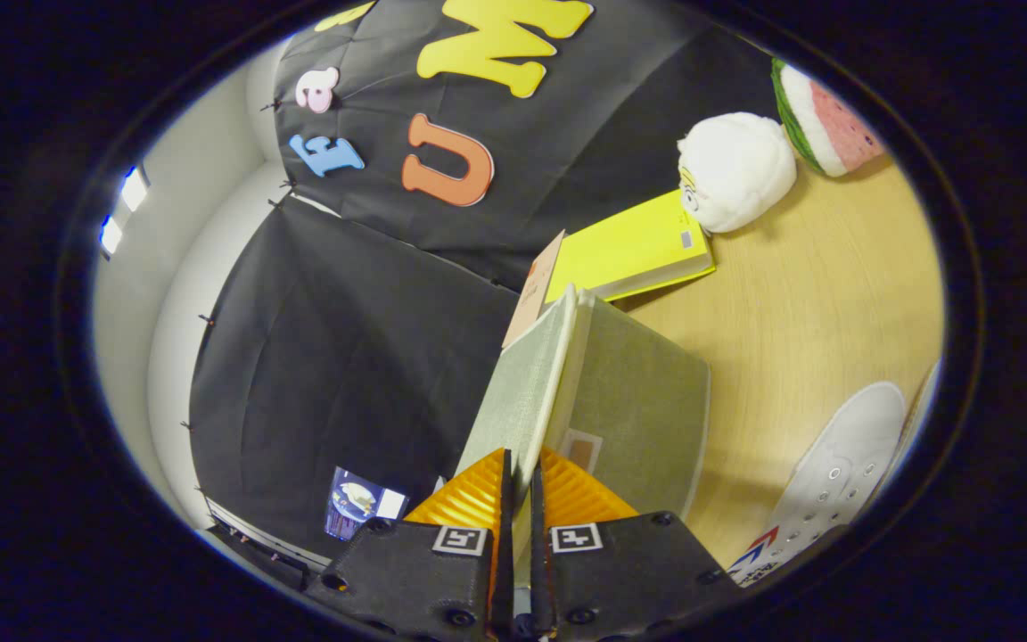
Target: Open the storage box then place both shoes into the box .Put the left shoe in first, then the right shoe, with the right side of both shoes facing outward in a uniform manner.
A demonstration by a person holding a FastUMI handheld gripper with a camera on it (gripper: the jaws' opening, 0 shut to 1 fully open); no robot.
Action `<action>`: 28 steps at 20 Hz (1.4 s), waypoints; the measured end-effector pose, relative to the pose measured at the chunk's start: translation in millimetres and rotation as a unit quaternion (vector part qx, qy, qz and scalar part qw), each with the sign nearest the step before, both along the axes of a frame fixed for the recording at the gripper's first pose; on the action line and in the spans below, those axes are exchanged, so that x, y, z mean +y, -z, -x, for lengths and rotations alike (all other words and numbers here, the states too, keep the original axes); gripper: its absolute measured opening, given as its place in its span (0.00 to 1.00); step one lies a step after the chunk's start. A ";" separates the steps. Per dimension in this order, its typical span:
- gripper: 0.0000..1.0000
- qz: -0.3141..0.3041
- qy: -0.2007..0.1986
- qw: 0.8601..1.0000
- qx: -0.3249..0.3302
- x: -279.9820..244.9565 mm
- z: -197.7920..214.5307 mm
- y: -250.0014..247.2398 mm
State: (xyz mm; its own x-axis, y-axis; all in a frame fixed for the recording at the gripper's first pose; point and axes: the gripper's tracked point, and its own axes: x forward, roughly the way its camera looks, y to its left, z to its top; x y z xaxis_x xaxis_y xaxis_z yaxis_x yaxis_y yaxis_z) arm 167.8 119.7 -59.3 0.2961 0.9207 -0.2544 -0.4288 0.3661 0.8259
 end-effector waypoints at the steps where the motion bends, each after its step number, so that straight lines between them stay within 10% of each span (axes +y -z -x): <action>1: 0.12 -0.002 0.002 1.000 -0.006 1.8 2.4 -8.1; 25: 0.17 0.010 -0.035 0.999 -0.039 206.7 44.5 -144.6; 28: 0.52 0.040 -0.027 0.998 -0.047 237.7 41.4 -134.2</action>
State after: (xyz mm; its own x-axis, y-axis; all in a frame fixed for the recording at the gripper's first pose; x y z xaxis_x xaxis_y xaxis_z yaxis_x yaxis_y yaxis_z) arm 126.4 357.4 74.9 0.2718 0.9143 -0.3003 -0.5246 0.4023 0.7503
